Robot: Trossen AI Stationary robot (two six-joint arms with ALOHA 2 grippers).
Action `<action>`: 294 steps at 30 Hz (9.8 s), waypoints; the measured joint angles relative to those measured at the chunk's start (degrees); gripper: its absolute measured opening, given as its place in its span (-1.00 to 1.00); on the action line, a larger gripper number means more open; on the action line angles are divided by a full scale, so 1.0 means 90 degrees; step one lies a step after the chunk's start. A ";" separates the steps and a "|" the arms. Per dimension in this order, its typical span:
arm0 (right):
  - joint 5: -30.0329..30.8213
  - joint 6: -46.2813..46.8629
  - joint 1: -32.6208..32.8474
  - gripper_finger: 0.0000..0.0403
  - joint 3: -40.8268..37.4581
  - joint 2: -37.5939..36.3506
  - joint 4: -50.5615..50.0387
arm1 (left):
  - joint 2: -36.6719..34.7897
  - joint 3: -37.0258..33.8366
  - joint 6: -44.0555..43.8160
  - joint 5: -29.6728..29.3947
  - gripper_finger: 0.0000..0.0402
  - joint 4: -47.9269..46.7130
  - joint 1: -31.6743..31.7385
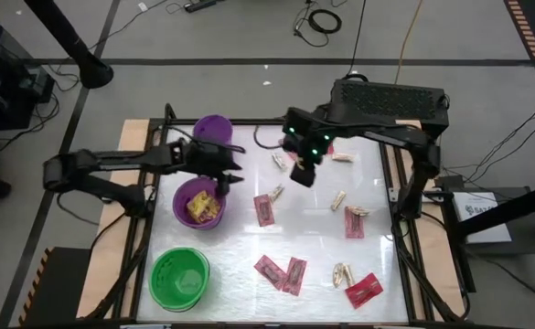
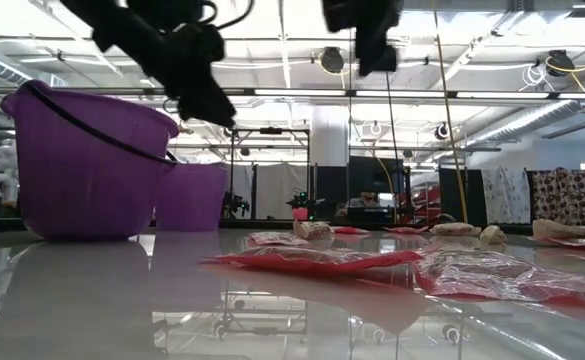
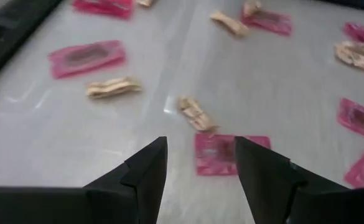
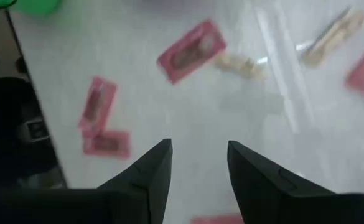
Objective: Sort candy by brand, put in halloween buckets
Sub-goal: Put the red candy into the top purple bucket
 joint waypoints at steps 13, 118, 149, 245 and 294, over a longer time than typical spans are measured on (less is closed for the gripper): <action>0.0365 0.2278 0.2551 -0.29 -0.3619 -0.1693 0.1997 | 0.1823 0.1516 0.1339 -0.0150 -0.05 0.0084 -0.0612; 0.2772 -0.1237 0.1778 -1.00 -0.6492 -0.2308 0.8516 | 0.2413 0.1697 0.0500 0.1747 -0.29 0.0992 -0.0318; 0.3129 -0.1229 0.1658 -0.88 -0.6482 -0.2313 0.8502 | -0.0248 0.1704 0.0654 -0.2025 -1.00 -0.1544 0.1184; 0.0708 0.8239 0.3440 -0.70 -0.8275 -0.2624 0.4220 | 0.2323 0.1699 0.1431 0.0980 -0.34 0.0671 -0.0323; 0.2637 0.3890 0.2604 -1.00 -0.5775 -0.2468 0.4734 | 0.3763 0.1702 -0.4254 0.3767 -0.34 0.3750 -0.0155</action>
